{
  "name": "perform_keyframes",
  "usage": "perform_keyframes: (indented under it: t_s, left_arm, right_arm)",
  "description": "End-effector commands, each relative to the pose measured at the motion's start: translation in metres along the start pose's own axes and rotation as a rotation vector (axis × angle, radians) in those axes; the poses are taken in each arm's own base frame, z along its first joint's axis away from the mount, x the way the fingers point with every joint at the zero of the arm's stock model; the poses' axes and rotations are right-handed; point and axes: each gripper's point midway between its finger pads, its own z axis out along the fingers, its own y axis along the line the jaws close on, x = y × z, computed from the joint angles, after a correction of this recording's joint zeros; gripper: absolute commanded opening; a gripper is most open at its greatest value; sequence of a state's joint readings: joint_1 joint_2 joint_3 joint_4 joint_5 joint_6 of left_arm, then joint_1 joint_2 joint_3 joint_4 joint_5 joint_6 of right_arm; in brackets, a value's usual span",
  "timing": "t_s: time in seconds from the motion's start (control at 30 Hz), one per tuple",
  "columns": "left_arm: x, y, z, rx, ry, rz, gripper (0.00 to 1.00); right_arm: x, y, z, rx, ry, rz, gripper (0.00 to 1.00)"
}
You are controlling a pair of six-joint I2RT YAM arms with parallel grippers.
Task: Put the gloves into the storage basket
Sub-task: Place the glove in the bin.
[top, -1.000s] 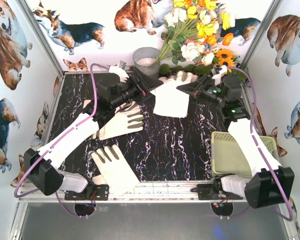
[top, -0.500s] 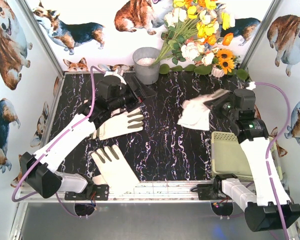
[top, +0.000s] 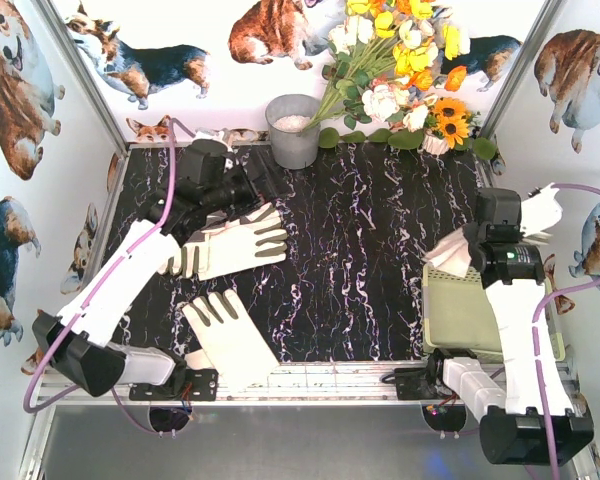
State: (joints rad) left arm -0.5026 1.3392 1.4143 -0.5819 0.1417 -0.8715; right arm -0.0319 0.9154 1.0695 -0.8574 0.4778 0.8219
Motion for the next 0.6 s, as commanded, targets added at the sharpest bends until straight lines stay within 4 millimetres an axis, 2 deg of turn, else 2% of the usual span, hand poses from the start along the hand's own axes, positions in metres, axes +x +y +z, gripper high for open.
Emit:
perform_keyframes:
  t_s: [0.0,0.3,0.57]
  left_arm:
    - [0.002,0.024,-0.021,-0.056,0.003,0.024,1.0]
    - [-0.009,0.04,-0.032,-0.068,0.008,0.025,1.0]
    - [-0.014,0.048,-0.029,-0.055,0.037,0.029,1.0]
  right_arm:
    - [-0.032,-0.027,0.006,0.133,-0.18,0.108,0.0]
    - [-0.033,-0.069,0.004,0.275,-0.304,0.2,0.0]
    - [0.009,-0.105,0.009,0.352,-0.259,0.262,0.0]
